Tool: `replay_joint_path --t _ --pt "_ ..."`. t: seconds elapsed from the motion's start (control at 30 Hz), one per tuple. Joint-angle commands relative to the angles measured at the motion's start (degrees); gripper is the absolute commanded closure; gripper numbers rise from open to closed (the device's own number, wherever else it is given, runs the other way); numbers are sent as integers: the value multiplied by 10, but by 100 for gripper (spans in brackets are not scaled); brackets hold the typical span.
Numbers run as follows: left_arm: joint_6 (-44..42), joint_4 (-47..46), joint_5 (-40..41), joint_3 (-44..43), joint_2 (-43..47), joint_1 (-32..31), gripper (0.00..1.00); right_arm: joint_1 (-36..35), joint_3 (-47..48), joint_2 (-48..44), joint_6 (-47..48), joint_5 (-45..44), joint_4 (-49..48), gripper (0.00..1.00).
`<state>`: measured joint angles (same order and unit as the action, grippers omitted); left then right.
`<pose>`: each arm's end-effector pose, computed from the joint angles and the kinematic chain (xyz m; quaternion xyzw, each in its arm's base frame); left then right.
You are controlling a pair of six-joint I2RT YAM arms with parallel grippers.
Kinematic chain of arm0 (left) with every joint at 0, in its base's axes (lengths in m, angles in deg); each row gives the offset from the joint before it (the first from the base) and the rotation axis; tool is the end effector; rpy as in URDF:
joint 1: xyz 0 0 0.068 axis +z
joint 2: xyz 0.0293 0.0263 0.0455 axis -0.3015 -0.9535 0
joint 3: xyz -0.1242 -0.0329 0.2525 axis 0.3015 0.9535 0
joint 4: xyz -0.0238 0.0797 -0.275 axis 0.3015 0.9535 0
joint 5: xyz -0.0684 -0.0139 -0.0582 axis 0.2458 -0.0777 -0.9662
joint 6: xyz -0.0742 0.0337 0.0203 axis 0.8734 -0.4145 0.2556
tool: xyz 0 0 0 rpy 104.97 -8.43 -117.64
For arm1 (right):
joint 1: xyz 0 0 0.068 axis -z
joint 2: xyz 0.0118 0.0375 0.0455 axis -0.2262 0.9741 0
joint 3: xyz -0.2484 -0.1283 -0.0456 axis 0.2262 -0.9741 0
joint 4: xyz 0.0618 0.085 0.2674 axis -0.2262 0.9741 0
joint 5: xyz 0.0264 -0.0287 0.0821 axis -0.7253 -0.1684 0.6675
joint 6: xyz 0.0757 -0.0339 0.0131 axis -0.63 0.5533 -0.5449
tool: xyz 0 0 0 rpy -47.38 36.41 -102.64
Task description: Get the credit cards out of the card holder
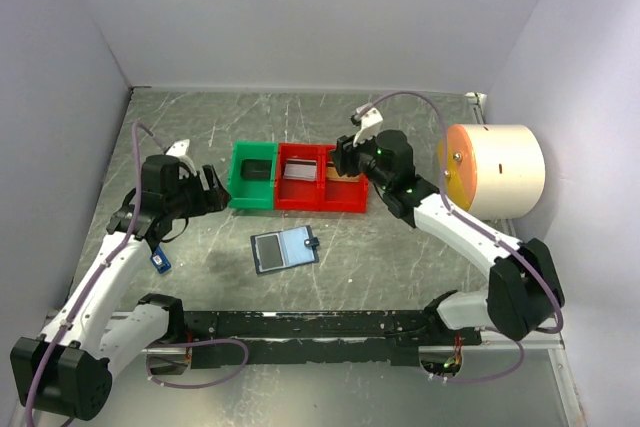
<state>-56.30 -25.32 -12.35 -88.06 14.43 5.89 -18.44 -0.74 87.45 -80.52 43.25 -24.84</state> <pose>0.2415 -0.0560 0.2557 -0.0698 0.8926 -0.1676 0.4127 0.3191 0.1960 0.2725 -0.2282 0.7610 0.1584 0.5862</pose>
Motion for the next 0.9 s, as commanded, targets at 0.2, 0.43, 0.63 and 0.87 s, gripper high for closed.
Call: replay_joint_path --t 0.2,0.43,0.63,0.87 --pt "153 -101 -265 108 -2 -4 33 -125 -109 56 -507 168 -65 61" --pt "176 -103 -219 131 -24 -91 36 -200 -135 122 -587 118 -101 70" --pt "226 -146 -184 158 -45 -162 43 -215 -117 166 -588 130 -89 74" --pt "234 -162 -144 165 -90 -191 48 -217 -102 200 -590 120 -67 74"
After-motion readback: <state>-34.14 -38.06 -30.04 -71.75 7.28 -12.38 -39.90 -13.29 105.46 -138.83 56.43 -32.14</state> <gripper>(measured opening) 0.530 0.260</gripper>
